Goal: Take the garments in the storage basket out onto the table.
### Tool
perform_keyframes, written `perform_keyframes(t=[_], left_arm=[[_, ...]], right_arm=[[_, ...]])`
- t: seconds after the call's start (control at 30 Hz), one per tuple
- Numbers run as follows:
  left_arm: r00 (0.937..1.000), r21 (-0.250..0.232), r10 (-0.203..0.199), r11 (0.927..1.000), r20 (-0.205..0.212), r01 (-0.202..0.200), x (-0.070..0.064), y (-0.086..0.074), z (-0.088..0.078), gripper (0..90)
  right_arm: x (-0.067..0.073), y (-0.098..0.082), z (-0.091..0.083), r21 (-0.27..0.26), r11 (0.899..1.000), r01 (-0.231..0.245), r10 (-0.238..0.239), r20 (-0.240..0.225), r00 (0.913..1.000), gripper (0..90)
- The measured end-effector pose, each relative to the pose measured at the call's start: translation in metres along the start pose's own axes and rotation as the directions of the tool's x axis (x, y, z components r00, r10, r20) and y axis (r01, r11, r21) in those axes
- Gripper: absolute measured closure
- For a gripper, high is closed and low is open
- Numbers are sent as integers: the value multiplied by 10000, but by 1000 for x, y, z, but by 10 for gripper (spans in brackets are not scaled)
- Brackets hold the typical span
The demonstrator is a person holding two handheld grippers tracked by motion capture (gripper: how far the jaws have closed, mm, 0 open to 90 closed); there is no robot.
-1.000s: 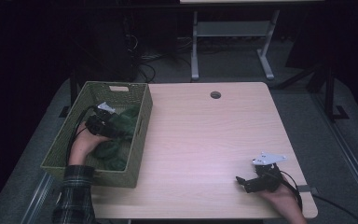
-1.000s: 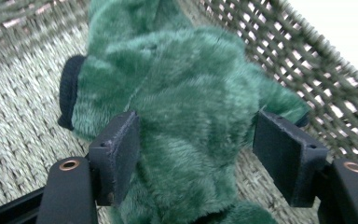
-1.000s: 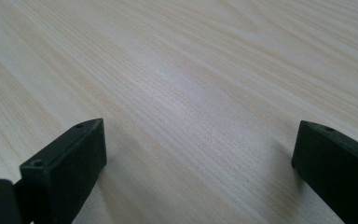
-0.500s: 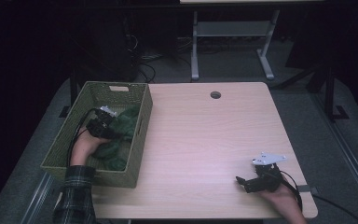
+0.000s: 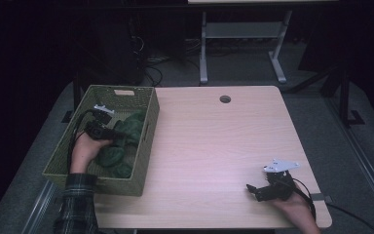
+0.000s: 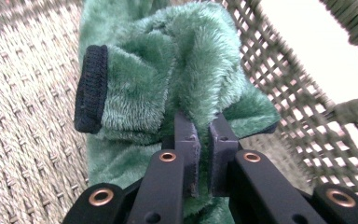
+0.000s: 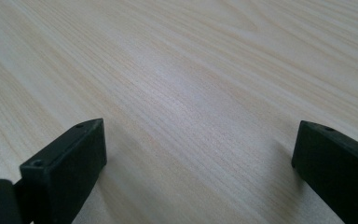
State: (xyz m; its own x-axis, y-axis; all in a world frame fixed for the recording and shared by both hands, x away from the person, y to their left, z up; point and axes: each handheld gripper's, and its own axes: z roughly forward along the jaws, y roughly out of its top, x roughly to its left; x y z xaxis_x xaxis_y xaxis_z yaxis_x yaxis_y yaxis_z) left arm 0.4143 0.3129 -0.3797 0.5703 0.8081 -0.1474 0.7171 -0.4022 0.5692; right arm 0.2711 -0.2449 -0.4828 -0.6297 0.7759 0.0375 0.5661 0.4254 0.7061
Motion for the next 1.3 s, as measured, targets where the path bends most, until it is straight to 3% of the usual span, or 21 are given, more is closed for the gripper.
perform_keyframes(t=[0.13,0.23,0.47,0.63,0.8,0.9,1.3], left_arm=[[9997,-698,-218,9973,129,227,-1,2,-13,849],[9991,-1276,-334,9912,264,365,-2,2,-25,848],[9954,-2453,-696,9658,661,838,-5,3,-49,850],[9946,-2804,-651,9561,813,855,-8,4,-57,850],[9949,-2815,-543,9565,845,761,-11,8,-62,849],[9948,-3023,-475,9504,896,726,-12,11,-69,849],[9965,-3558,-80,9338,828,370,-21,35,-102,849]], right_arm=[[0,0,0,3,10000,-14,14,-5,10000,27],[0,0,0,3,10000,-13,13,-3,10000,27],[0,0,0,7,10000,-18,18,-6,10000,27],[0,0,0,8,10000,-13,13,-4,10000,27],[0,0,0,6,10000,-17,17,-6,10000,27],[0,0,0,-4,10000,-10,10,13,10000,27],[0,0,0,-3,10000,-18,18,13,10000,27]])
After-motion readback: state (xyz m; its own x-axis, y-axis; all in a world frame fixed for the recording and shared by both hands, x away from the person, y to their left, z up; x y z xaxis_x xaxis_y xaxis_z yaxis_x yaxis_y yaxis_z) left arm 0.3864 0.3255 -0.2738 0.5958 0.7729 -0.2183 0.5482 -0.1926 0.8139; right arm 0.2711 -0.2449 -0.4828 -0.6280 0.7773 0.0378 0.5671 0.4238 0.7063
